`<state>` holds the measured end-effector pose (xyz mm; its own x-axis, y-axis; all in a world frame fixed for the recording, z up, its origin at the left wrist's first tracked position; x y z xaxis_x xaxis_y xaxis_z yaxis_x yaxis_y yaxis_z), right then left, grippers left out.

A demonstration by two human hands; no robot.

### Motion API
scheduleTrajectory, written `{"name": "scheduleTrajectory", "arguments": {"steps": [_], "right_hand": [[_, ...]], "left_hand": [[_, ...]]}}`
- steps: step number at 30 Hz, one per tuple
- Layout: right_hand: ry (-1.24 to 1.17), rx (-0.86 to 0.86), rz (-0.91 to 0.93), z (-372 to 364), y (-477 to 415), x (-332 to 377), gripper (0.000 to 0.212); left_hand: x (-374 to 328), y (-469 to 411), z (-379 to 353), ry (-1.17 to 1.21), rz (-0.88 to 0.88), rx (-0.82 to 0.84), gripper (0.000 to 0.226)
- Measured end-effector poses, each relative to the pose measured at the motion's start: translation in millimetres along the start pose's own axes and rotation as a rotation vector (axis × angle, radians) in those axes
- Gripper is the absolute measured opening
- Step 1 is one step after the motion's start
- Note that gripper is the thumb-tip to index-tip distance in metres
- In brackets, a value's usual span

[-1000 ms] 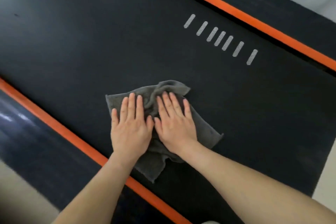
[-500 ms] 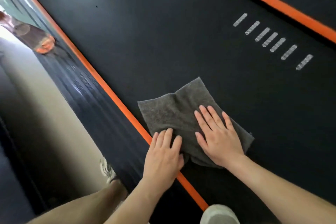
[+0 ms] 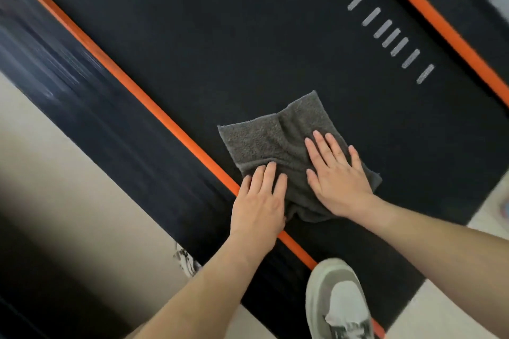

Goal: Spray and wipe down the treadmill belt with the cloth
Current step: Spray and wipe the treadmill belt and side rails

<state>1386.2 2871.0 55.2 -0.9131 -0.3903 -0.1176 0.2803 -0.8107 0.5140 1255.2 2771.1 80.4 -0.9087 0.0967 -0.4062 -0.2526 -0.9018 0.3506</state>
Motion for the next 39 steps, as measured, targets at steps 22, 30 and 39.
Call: {"name": "scheduleTrajectory", "arguments": {"steps": [22, 30, 39], "right_hand": [[-0.061, -0.191, 0.459, -19.9, 19.3, 31.1, 0.064], [0.044, -0.043, 0.394, -39.4, 58.6, -16.9, 0.074], [0.091, 0.065, 0.221, -57.6, 109.4, -37.4, 0.076]], "left_hand": [[2.5, 1.0, -8.6, -0.126, 0.263, 0.056, 0.127], [-53.2, 24.7, -29.5, -0.113, 0.297, 0.059, 0.092], [-112.7, 56.9, -63.7, 0.043, 0.237, -0.138, 0.066]]}}
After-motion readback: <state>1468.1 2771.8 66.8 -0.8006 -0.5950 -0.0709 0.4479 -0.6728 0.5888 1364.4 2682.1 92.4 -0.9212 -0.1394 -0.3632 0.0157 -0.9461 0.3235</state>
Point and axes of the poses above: each hand's wrist, its own y-axis away from the middle knuckle, its own z-axis out of the back of the hand, x = y × z, the point moved 7 cm from there along -y, towards the middle knuckle, and after that the axes turned 12 degrees about -z, right-handed, at the moved point
